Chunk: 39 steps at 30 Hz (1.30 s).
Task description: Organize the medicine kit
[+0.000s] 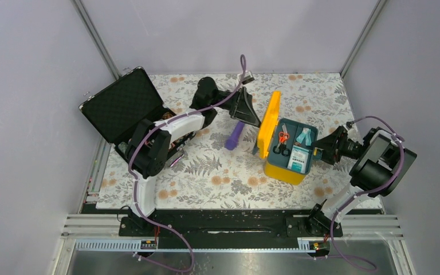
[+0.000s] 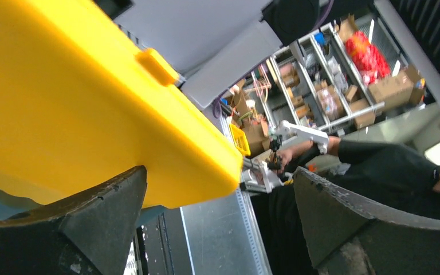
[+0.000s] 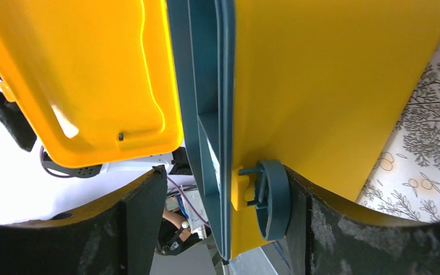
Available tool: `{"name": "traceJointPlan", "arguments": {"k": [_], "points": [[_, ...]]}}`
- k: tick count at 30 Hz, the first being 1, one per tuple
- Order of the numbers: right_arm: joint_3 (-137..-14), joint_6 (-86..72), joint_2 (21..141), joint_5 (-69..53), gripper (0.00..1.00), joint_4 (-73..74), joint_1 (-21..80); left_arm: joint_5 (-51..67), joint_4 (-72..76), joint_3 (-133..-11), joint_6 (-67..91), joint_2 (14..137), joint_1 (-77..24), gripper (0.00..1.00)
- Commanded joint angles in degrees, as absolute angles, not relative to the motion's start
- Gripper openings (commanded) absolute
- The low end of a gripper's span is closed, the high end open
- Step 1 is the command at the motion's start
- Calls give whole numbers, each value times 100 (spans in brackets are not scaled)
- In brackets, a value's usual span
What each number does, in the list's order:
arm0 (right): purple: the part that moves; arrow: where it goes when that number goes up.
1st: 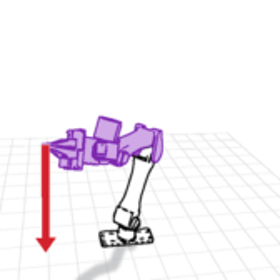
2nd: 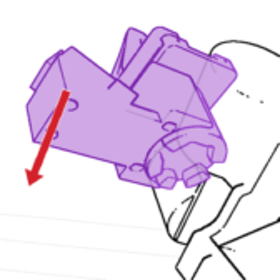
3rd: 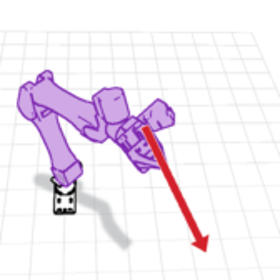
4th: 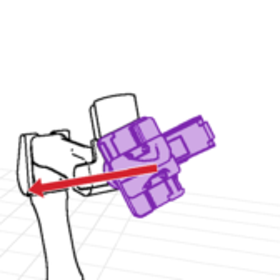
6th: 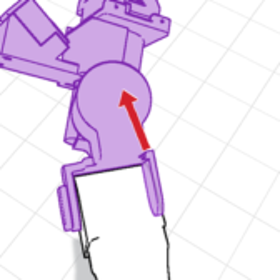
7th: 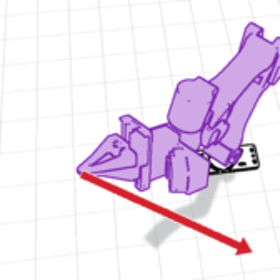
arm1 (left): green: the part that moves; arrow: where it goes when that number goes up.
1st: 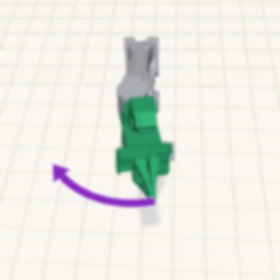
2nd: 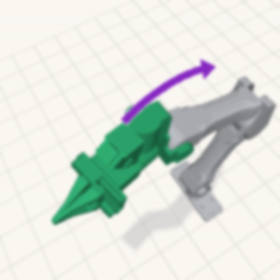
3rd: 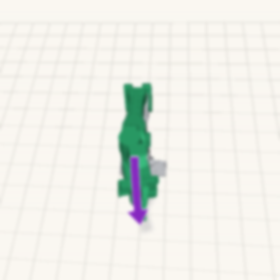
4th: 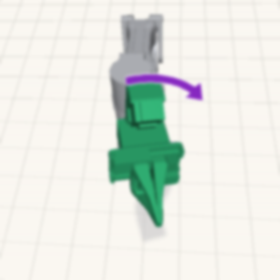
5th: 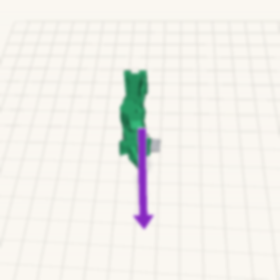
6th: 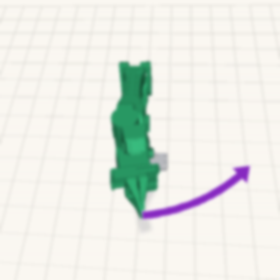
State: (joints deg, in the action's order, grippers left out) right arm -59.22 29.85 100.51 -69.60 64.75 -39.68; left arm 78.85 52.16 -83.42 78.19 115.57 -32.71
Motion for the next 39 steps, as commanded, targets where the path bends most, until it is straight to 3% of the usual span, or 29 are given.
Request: {"name": "traceJointPlan", "arguments": {"k": [1, 11, 14, 17, 19, 28, 39], "points": [[-6153, 3631, 10203, -7493, 75, 7189, -3857, 8227, 4928, -9026, 7353, 11502, -3608, 99], [-6679, 5369, 10784, -8085, 75, 8743, -3297, 7913, 3573, -9044, 6244, 11820, -3858, 99], [-6930, 6254, 11107, -8339, 75, 9553, -3129, 7525, 1801, -9289, 4874, 11820, -3897, 99], [-7020, 6393, 11262, -8382, 75, 9614, -3053, 6795, -1256, -10079, 2555, 11869, -3999, 99], [-7029, 6403, 11366, -8419, 75, 9615, -3046, 6462, -2114, -10352, 1784, 11893, -4070, 99], [-7164, 6390, 11911, -8484, 74, 9623, -3054, 5923, -2396, -10484, 1461, 11916, -4241, 99], [-7081, 6307, 12397, -9019, 80, 9692, -3468, 6781, -365, -10396, 3083, 12162, -4356, 99]]}}
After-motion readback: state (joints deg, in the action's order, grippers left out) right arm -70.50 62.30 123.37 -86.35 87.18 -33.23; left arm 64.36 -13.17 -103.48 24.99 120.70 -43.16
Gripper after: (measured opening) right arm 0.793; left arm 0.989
